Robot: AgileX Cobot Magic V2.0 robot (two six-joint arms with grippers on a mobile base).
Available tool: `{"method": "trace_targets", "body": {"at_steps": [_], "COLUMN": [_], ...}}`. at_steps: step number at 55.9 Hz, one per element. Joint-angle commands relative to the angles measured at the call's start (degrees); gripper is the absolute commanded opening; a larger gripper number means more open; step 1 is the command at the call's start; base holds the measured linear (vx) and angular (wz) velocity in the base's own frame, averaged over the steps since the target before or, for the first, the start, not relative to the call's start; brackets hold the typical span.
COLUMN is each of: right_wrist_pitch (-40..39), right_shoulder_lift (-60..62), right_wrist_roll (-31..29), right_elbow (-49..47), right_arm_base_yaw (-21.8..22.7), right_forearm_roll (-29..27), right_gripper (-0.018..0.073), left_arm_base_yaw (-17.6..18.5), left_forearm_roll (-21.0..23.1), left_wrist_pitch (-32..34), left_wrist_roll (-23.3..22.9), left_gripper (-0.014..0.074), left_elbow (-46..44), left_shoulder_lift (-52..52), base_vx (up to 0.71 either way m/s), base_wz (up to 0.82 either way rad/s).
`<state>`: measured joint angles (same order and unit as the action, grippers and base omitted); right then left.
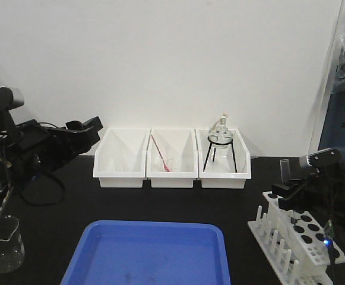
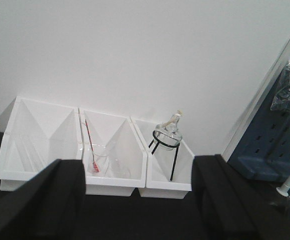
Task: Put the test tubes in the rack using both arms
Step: 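Open the right gripper and raise it away from the rack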
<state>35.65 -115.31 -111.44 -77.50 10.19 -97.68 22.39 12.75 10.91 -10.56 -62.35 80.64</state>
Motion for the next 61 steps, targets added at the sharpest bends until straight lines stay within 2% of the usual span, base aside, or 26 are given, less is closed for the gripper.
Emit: {"method": "trace_targets", "body": {"at_steps": [1,10,18,33,47,53,61], "right_wrist_pitch": [2.58,2.58,2.58,3.67,2.86,-1.0,-4.96], "right_shoulder_lift": [3.3,3.3,3.3,4.44,14.97,22.18,32.58], "right_wrist_roll": [-0.48,-0.48,-0.48,-0.7,-0.2,6.31,10.61], "right_elbow": [-1.89,-1.89,-1.89,-1.89,-1.89,-0.96,5.96], "right_arm_base_yaw": [0.15,0.15,0.15,0.21,0.27,0.27,0.21], "right_forearm_roll": [-4.85,-4.85,-4.85,-4.85,-4.85,-4.58,-2.01], "right_gripper": [0.0163,0.0363,0.0453,0.0456,0.0456,0.0456,0.0456], "left_arm_base_yaw": [0.06,0.06,0.06,0.06,0.06,0.06,0.06], "left_forearm_roll": [0.15,0.15,0.15,0.15,0.15,0.15,0.15], "left_wrist_pitch": [5.08,5.19,5.99,6.79,6.51,6.52,6.39], "left_wrist_roll": [0.03,0.03,0.03,0.03,0.03,0.03,0.03], "left_gripper": [0.0556,0.0556,0.0556,0.0556,0.0556,0.0556,0.0554], "left_elbow": [-1.88,-1.88,-1.88,-1.88,-1.88,-1.88,-1.88], "left_shoulder_lift": [-1.95,-1.95,-1.95,-1.95,-1.95,-1.95,-1.95], "base_vx": [0.0,0.0,0.0,0.0,0.0,0.0,0.0], "base_wz": [0.0,0.0,0.0,0.0,0.0,0.0,0.0]}}
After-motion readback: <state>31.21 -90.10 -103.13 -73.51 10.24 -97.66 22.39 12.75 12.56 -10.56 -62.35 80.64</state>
